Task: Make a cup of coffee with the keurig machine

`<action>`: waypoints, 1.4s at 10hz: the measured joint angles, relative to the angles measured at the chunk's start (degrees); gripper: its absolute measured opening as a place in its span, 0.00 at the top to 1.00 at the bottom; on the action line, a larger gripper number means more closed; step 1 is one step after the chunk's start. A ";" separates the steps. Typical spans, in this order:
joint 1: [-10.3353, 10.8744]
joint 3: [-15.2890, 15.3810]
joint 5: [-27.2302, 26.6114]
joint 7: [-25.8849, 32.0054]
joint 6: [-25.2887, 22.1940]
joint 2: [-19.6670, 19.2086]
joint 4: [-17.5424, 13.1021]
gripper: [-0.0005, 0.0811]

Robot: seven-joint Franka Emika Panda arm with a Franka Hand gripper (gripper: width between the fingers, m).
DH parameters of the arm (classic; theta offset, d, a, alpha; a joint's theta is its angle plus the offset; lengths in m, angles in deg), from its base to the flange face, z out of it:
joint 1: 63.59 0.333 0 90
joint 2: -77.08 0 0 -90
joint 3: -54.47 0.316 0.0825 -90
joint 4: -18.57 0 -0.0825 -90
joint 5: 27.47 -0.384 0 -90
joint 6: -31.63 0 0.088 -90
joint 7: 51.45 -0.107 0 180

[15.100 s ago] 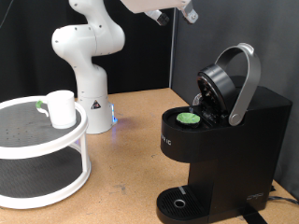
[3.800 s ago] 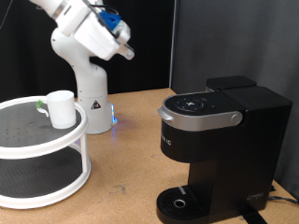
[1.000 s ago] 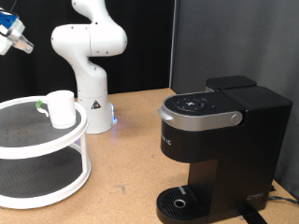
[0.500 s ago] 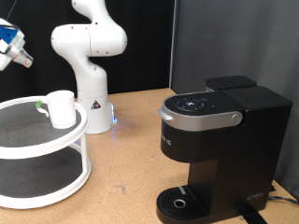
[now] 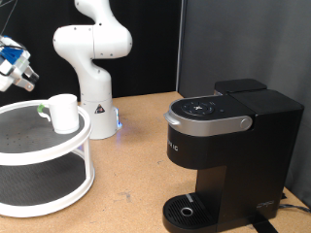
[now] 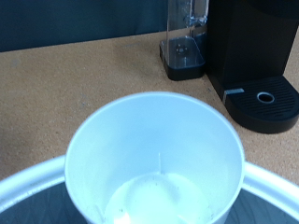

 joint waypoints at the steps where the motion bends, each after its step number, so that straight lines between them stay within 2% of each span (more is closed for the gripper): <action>1: 0.00 -0.22 0.16 0.37 1.55 -0.03 1.17 0.45; 2: 0.00 -0.38 0.23 0.61 2.57 -0.18 2.24 0.45; 4: 0.01 -0.47 0.23 0.81 4.01 -1.21 3.81 0.06; 5: 0.02 -0.47 0.21 0.82 5.12 -1.57 4.54 0.06; 6: 0.04 -0.47 0.15 0.85 6.28 -1.83 5.28 0.01; 10: 0.11 -0.47 -0.43 2.06 9.69 -2.83 7.29 0.01; 13: 0.15 -0.47 -1.41 2.57 9.98 -2.91 7.68 0.03; 14: 0.18 -0.47 -1.61 2.57 9.98 -2.91 7.69 0.23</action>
